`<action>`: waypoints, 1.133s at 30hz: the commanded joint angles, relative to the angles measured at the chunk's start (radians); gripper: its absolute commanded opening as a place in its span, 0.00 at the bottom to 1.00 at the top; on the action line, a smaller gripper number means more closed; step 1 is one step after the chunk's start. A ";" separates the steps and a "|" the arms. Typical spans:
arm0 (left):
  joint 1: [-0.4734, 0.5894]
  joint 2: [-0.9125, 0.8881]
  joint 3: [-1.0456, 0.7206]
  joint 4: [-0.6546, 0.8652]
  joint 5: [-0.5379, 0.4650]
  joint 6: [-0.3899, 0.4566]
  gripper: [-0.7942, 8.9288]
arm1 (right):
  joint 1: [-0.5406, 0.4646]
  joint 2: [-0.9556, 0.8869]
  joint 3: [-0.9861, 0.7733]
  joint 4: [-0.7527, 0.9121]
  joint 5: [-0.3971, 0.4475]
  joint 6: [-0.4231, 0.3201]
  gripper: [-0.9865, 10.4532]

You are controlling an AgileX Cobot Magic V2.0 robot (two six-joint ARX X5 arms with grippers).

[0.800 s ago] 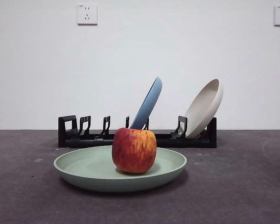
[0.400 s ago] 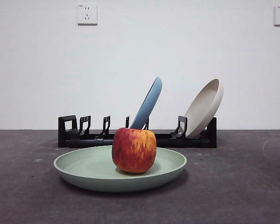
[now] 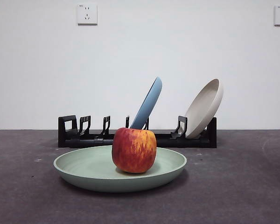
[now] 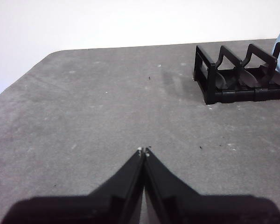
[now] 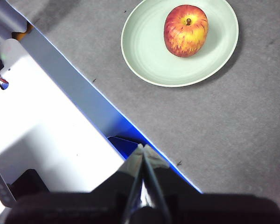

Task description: Take the green plate from the plate rack,put the plate on the table,take the apple from the table,put the apple in the plate

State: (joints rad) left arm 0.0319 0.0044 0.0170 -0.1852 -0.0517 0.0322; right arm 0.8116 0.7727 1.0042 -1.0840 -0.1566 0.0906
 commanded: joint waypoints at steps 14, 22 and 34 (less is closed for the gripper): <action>0.003 -0.002 -0.013 0.004 0.004 -0.010 0.08 | -0.346 -0.135 -0.039 0.257 -0.023 -0.108 0.09; 0.003 -0.002 -0.013 0.004 0.004 -0.010 0.08 | -0.668 -0.305 -0.289 0.615 -0.055 -0.095 0.09; 0.003 -0.002 -0.013 0.004 0.004 -0.010 0.08 | -0.789 -0.610 -0.787 0.961 -0.043 -0.053 0.09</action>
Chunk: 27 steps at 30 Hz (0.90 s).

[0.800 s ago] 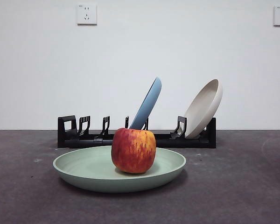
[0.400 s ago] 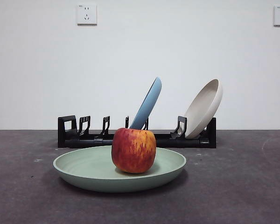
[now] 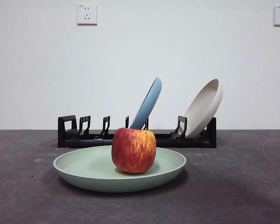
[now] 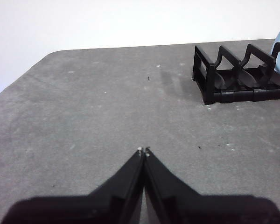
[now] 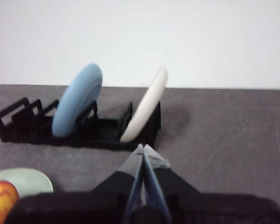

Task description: Take the green plate from the plate rack,put the plate on the table,take the apple from the table,put the apple in the plate

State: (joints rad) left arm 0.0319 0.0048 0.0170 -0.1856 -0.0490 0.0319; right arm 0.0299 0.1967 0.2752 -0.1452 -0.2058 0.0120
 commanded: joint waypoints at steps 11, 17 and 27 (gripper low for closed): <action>0.003 -0.003 -0.013 0.005 0.001 -0.010 0.08 | -0.012 -0.163 -0.250 0.022 0.005 0.071 0.09; 0.003 -0.003 -0.013 0.005 0.002 -0.010 0.08 | -0.012 -0.196 -0.270 -0.020 0.005 0.084 0.09; 0.003 -0.003 -0.013 0.005 0.002 -0.010 0.08 | -0.008 -0.196 -0.270 -0.019 0.003 0.189 0.09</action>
